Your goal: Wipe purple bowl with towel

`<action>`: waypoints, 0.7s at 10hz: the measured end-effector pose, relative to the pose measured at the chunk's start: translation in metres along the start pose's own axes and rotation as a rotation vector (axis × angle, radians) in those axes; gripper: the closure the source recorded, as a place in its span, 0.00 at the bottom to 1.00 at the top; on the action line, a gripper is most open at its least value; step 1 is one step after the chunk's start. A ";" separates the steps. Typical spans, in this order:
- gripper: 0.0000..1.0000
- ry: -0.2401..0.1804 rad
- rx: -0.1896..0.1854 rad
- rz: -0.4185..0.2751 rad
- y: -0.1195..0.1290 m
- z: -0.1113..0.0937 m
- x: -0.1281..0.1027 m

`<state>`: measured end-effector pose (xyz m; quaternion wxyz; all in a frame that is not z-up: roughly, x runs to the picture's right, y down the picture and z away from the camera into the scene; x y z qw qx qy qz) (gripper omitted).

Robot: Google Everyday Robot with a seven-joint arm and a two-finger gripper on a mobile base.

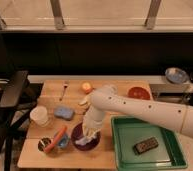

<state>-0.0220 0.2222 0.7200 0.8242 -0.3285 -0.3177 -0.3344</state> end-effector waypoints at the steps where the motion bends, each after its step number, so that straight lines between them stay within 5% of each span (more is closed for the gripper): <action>1: 1.00 0.019 -0.005 0.026 0.003 -0.009 0.017; 4: 1.00 0.039 0.007 0.043 -0.009 -0.026 0.045; 7: 1.00 0.028 0.024 -0.016 -0.035 -0.024 0.027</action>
